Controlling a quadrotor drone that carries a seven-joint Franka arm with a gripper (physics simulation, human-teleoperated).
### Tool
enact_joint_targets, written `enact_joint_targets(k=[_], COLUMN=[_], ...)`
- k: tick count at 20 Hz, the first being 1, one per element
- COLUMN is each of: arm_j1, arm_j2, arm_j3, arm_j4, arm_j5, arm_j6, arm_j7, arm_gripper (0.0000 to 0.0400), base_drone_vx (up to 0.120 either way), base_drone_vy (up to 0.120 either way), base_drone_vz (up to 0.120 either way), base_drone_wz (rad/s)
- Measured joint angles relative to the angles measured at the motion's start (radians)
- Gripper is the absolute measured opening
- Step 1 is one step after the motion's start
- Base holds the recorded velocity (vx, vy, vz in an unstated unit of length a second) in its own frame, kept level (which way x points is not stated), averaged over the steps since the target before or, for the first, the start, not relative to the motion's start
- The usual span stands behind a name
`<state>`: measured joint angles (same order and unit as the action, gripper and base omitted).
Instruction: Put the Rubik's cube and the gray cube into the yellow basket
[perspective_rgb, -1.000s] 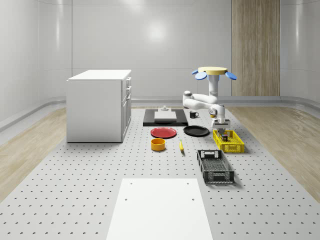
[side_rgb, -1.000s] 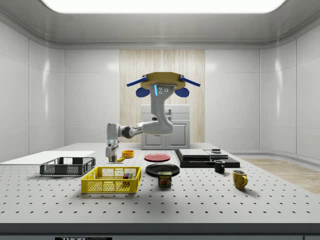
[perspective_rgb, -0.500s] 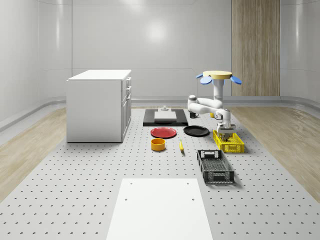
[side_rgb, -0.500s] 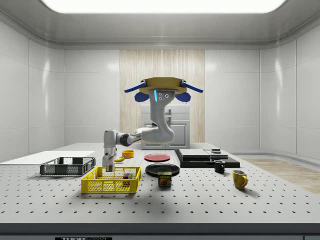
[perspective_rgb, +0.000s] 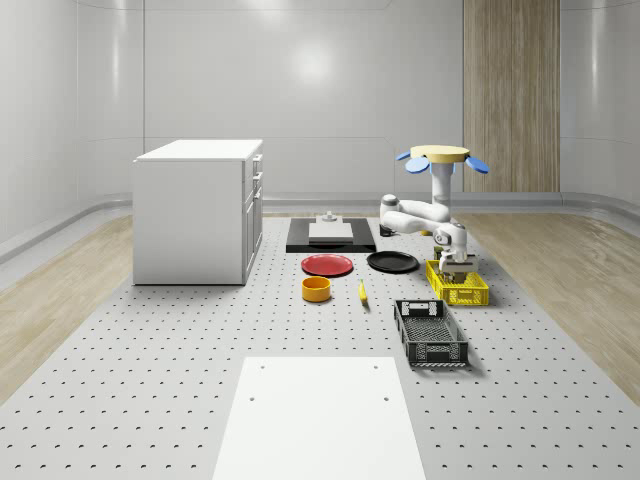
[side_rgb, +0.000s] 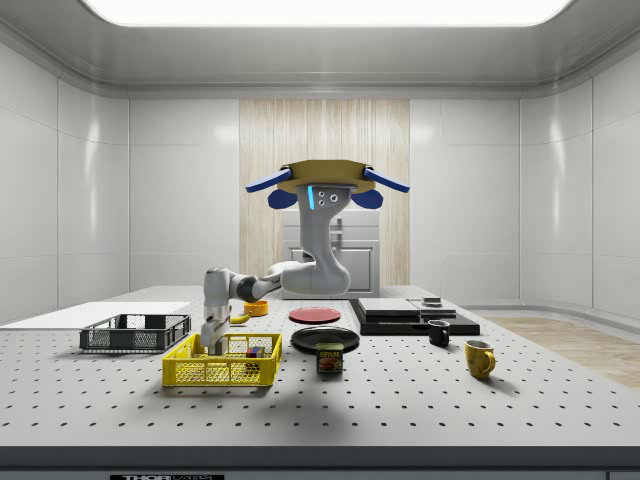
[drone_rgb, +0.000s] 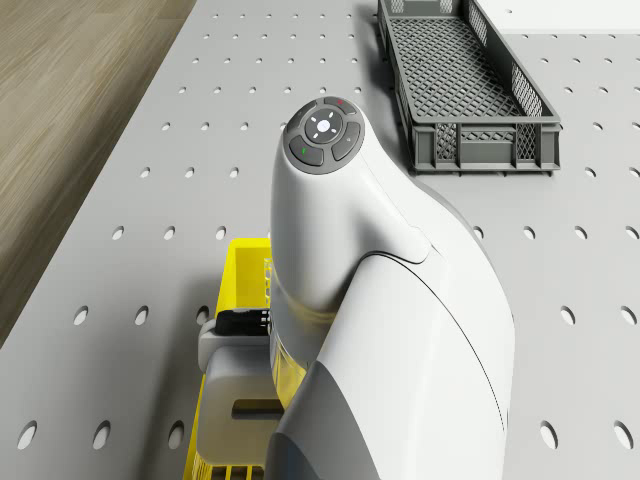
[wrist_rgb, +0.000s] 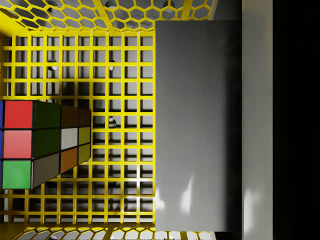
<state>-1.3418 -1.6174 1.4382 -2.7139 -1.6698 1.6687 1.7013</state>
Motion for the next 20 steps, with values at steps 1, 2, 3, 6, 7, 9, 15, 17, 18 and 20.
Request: enact_joint_targets(k=[1,2,3,6,7,9,15,17,18,20], arm_j1=[-0.002,-0.003,-0.005,-0.011,-0.013,-0.016,-0.013,-0.009,-0.007,-0.002], arm_j2=[0.000,0.001,0.001,0.003,0.004,0.005,0.008,0.008,0.008,0.007], arm_j3=[-0.011,-0.023,-0.033,-0.066,-0.076,-0.093,-0.082,-0.060,-0.048,-0.021], arm_j4=[0.002,0.004,0.005,0.012,0.014,0.018,0.015,0.010,0.008,0.003], arm_j5=[-0.010,-0.021,-0.030,-0.060,-0.070,-0.085,-0.076,-0.057,-0.046,-0.022], arm_j6=[0.005,0.009,0.013,0.026,0.030,0.037,0.029,0.019,0.014,0.003], arm_j7=[0.001,0.001,0.001,0.003,0.004,0.004,0.003,0.002,0.002,0.000], arm_gripper=[0.0250,0.0250,0.0250,0.0250,0.0250,0.0262,0.0369,0.0381,0.0385,0.0391], base_drone_vx=[0.000,0.000,0.000,0.000,0.000,0.000,0.000,0.000,0.000,0.000], base_drone_vy=[0.000,0.000,0.000,0.000,0.000,0.000,0.000,0.000,0.000,0.000], base_drone_vz=[0.000,0.000,0.000,0.000,0.000,0.000,0.000,0.000,0.000,0.000], base_drone_wz=[0.000,0.000,0.000,0.000,0.000,0.000,0.000,0.000,0.000,0.000])
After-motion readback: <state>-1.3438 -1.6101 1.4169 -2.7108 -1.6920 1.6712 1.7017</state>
